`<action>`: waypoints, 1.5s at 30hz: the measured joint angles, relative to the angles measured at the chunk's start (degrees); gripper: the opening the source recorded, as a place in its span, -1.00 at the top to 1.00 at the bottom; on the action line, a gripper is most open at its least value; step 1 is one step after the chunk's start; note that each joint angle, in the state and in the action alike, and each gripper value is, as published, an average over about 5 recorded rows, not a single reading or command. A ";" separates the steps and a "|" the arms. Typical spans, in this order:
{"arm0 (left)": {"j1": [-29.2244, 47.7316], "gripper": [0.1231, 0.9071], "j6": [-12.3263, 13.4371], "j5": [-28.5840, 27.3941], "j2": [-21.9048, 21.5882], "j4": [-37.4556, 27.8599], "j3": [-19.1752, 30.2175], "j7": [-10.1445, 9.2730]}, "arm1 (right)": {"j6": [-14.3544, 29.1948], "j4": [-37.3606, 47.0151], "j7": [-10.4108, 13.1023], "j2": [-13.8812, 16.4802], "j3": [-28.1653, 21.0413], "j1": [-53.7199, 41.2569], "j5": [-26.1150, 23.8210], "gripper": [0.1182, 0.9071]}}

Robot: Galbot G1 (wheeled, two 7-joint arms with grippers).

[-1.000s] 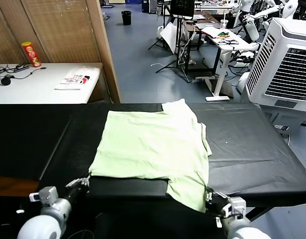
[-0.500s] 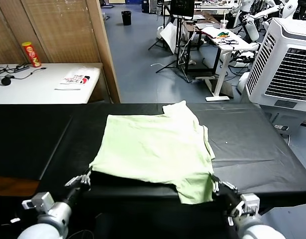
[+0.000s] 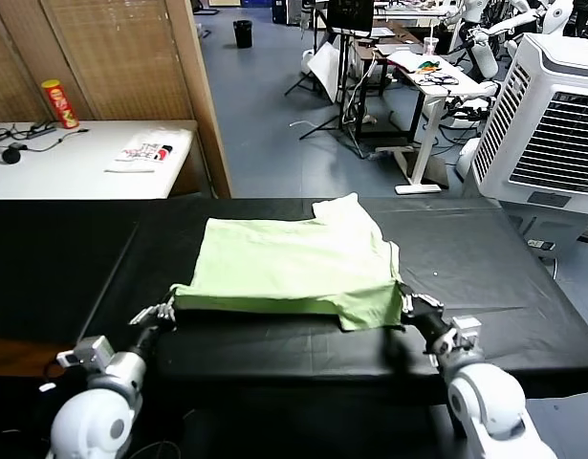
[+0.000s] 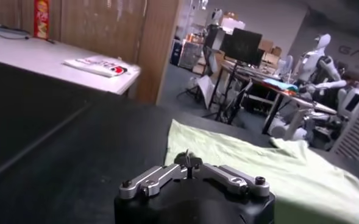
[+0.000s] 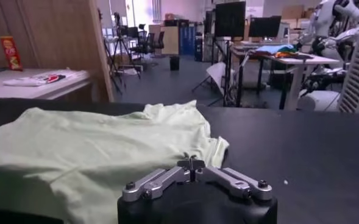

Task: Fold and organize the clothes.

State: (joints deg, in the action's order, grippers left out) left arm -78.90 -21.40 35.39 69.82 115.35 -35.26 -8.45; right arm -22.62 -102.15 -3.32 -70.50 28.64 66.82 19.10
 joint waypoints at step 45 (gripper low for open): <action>4.23 -0.72 0.39 -4.26 0.50 -10.42 2.10 2.80 | 2.24 -7.56 -1.87 2.15 1.55 10.61 -0.80 -0.15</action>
State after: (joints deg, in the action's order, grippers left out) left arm -74.66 -21.01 31.12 70.32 104.94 -33.15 -5.64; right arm -20.38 -109.72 -5.20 -68.35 30.19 77.43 18.30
